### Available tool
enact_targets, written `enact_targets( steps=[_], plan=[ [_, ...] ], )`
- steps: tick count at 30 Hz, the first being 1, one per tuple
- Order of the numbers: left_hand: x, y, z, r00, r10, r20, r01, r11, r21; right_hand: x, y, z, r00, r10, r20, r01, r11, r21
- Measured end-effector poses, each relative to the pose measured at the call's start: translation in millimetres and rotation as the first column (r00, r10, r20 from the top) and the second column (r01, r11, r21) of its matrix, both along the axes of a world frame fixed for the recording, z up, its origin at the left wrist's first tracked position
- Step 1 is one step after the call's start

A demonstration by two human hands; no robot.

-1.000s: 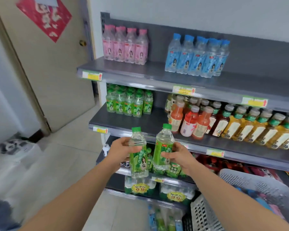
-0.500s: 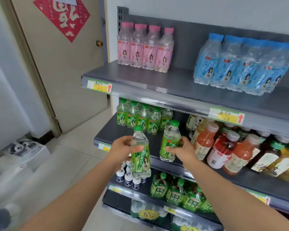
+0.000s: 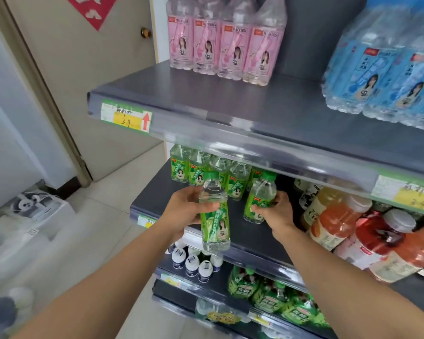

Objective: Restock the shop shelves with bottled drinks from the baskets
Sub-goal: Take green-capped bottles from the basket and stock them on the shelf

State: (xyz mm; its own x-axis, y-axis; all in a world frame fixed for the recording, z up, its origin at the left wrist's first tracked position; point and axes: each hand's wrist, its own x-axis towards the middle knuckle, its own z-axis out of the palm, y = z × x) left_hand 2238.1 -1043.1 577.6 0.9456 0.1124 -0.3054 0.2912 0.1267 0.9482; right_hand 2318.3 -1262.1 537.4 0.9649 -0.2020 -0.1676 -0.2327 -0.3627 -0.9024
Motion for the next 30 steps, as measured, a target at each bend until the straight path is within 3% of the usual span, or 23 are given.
enact_targets(
  steps=[17, 20, 22, 25, 27, 30],
  plan=[
    [26, 31, -12, 0.998, -0.046, -0.03, 0.046, 0.999, 0.006, 38, 19, 7, 0.998, -0.037, -0.053, 0.02, 0.958, -0.285],
    [27, 34, -12, 0.998, -0.054, -0.031, 0.054, 0.999, -0.004, 24, 24, 6, 0.993, -0.119, -0.011, 0.107, 0.926, -0.363],
    [27, 37, -9, 0.998, -0.064, -0.027, 0.064, 0.998, -0.004, 5, 36, 9, 0.992, -0.117, 0.052, 0.127, 0.942, -0.311],
    [26, 41, -2, 0.998, -0.06, -0.013, 0.06, 0.998, -0.005, -19, 66, 21, 0.979, 0.202, 0.007, -0.201, 0.975, -0.091],
    [27, 46, 3, 0.999, -0.047, -0.004, 0.047, 0.999, -0.016, -31, 89, 37, 0.875, 0.478, -0.078, -0.477, 0.878, 0.035],
    [27, 59, 8, 0.999, -0.028, 0.015, 0.029, 0.999, -0.028, -36, 115, 46, 0.786, 0.608, -0.116, -0.608, 0.793, 0.035]
  ],
)
